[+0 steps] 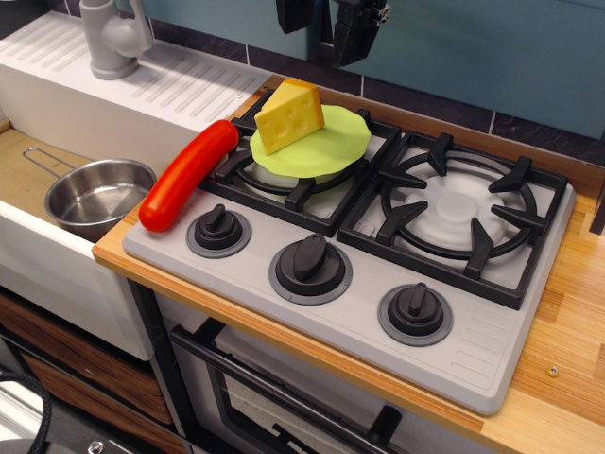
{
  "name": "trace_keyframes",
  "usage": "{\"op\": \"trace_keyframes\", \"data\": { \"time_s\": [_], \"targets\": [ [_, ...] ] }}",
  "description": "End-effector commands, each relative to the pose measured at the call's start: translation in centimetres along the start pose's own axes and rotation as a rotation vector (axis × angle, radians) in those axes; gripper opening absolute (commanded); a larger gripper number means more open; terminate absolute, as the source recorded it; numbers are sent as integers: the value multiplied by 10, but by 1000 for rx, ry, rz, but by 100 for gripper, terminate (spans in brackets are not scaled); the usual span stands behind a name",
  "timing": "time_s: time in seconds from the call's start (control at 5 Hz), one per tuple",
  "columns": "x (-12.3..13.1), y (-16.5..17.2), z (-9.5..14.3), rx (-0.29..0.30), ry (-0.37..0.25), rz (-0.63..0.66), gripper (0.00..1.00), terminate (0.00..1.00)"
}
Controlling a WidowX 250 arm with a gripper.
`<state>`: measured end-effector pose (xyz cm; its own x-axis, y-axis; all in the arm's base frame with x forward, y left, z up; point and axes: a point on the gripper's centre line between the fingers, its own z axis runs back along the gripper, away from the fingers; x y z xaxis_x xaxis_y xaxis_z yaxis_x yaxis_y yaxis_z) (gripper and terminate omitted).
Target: Put cheese on plate and sausage in pot or pan in sink
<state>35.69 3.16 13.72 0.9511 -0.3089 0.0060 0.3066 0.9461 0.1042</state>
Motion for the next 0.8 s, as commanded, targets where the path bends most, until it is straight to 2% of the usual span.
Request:
{"op": "trace_keyframes", "data": {
  "time_s": [0.0, 0.2, 0.4, 0.6],
  "targets": [
    [-14, 15, 34, 32, -77, 39, 100, 0],
    [-30, 25, 31, 41, -115, 44, 100, 0],
    [-40, 35, 22, 85, -172, 30, 100, 0],
    [-51, 47, 14, 99, -206, 45, 100, 0]
  ]
}}
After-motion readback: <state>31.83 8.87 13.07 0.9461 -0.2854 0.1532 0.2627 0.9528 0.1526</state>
